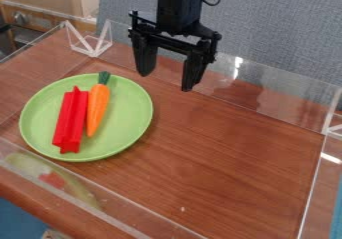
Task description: Move the carrot from the green plate to the table
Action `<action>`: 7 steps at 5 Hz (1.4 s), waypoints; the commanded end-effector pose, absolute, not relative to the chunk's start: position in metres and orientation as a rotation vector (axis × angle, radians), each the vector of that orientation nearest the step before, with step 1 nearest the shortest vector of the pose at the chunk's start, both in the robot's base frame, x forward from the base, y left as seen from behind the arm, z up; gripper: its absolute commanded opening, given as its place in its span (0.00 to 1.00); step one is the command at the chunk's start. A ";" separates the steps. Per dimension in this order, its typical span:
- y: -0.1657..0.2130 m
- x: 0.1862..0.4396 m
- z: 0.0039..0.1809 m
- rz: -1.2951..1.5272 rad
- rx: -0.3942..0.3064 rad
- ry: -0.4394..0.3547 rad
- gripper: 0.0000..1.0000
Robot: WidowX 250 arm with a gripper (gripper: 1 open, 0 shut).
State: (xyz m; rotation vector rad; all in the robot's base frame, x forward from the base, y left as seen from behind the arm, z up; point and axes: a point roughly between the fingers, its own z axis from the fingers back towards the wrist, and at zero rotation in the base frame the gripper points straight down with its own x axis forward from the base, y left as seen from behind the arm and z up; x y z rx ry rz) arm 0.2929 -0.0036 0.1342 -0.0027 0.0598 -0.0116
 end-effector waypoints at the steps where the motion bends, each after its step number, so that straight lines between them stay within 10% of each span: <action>1: -0.004 0.287 0.128 0.000 -0.004 0.097 1.00; 4: 0.094 0.235 0.122 0.307 -0.056 0.064 1.00; 7: 0.083 0.259 0.116 0.487 -0.064 0.075 1.00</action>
